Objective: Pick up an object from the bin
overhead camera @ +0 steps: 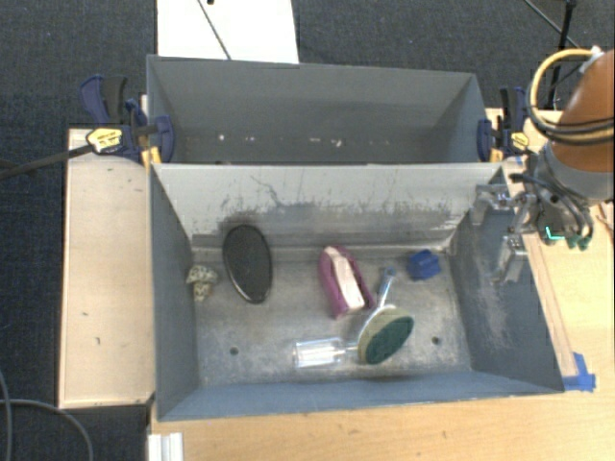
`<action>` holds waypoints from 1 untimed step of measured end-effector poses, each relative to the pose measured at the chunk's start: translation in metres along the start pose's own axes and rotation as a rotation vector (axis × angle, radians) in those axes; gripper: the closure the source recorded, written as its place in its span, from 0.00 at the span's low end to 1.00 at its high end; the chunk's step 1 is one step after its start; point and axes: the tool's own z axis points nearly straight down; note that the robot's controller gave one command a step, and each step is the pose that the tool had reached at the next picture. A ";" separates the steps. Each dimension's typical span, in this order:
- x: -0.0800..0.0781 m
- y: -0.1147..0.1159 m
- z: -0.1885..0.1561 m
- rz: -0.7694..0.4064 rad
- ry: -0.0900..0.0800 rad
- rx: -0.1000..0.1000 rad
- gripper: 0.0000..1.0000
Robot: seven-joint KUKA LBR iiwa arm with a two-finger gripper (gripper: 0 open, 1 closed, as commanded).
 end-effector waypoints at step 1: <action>0.003 0.048 0.118 0.019 0.001 -0.002 0.00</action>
Offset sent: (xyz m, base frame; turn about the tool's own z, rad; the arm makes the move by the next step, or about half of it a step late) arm -0.0020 0.0457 -0.1135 0.0218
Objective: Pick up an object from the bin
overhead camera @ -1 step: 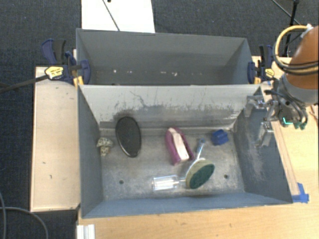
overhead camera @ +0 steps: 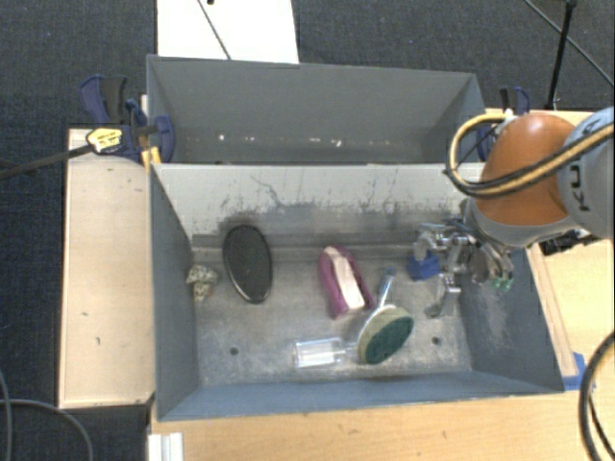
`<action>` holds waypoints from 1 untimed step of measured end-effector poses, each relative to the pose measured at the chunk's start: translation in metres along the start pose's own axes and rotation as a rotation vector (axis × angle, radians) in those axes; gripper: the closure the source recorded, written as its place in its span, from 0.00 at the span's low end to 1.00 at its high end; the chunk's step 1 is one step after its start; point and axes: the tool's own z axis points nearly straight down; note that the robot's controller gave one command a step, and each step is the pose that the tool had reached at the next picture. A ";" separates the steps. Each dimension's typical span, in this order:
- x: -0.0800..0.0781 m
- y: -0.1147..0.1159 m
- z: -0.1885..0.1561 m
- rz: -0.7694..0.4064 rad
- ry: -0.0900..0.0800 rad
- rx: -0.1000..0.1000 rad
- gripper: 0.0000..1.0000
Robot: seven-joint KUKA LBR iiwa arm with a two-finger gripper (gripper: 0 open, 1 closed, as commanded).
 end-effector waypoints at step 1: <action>-0.020 -0.057 0.043 0.143 -0.013 0.004 0.00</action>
Offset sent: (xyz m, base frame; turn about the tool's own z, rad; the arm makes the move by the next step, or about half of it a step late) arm 0.0171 -0.0553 -0.0429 0.1422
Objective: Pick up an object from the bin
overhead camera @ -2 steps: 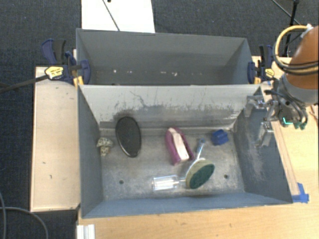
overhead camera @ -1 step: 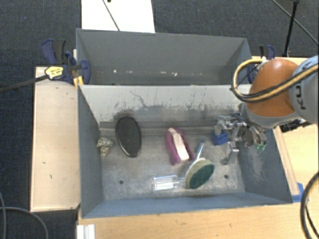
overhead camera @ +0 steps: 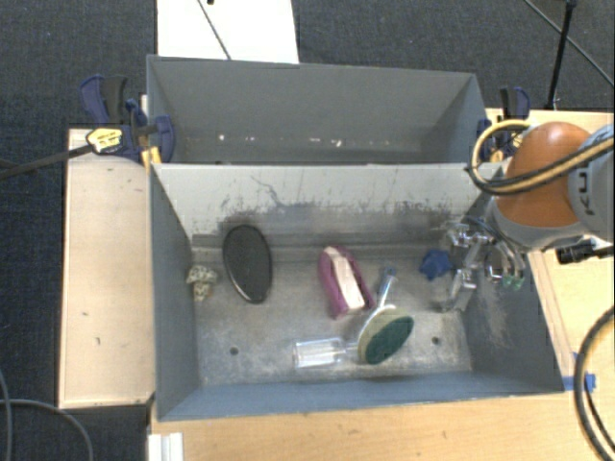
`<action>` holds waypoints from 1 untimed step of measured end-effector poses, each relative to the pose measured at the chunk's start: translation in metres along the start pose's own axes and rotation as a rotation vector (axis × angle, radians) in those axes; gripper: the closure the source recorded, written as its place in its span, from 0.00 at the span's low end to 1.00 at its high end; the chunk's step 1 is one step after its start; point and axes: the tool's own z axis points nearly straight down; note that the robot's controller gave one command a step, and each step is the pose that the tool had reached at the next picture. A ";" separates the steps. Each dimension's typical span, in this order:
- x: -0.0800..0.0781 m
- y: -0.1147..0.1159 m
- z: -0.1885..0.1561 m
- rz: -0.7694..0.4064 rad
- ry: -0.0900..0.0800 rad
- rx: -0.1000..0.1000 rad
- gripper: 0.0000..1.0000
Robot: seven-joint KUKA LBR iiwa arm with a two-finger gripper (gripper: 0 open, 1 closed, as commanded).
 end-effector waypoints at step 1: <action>0.000 0.002 -0.002 -0.009 0.000 0.000 1.00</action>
Offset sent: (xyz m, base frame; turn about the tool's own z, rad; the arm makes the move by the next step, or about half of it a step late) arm 0.0000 0.0000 0.0000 0.0000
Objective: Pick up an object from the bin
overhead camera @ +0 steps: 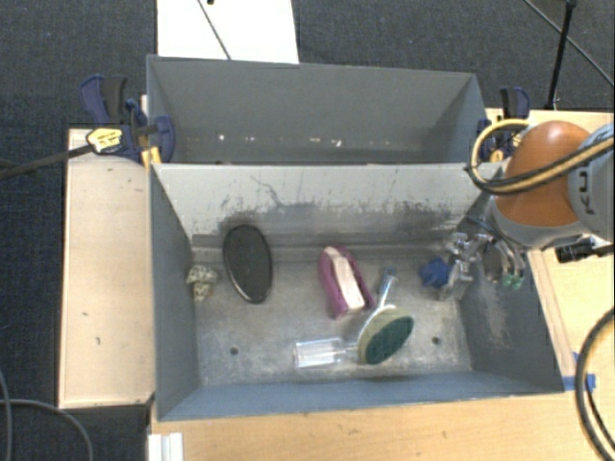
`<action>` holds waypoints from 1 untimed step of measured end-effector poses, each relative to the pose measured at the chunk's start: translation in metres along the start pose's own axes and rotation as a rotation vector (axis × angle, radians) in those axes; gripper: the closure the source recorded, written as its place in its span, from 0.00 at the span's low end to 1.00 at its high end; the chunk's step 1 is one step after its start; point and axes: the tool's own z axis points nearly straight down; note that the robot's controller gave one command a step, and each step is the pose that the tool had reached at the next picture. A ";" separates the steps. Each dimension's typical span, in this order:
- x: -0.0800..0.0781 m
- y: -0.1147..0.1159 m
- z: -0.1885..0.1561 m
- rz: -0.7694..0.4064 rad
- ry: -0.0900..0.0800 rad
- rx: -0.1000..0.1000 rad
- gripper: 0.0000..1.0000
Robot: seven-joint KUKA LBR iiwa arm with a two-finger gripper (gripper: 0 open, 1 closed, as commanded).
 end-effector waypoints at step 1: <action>0.026 0.011 -0.149 -0.027 -0.003 0.000 1.00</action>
Offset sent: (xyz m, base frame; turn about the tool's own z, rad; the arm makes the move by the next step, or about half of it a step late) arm -0.0275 0.0157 0.1434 -0.0249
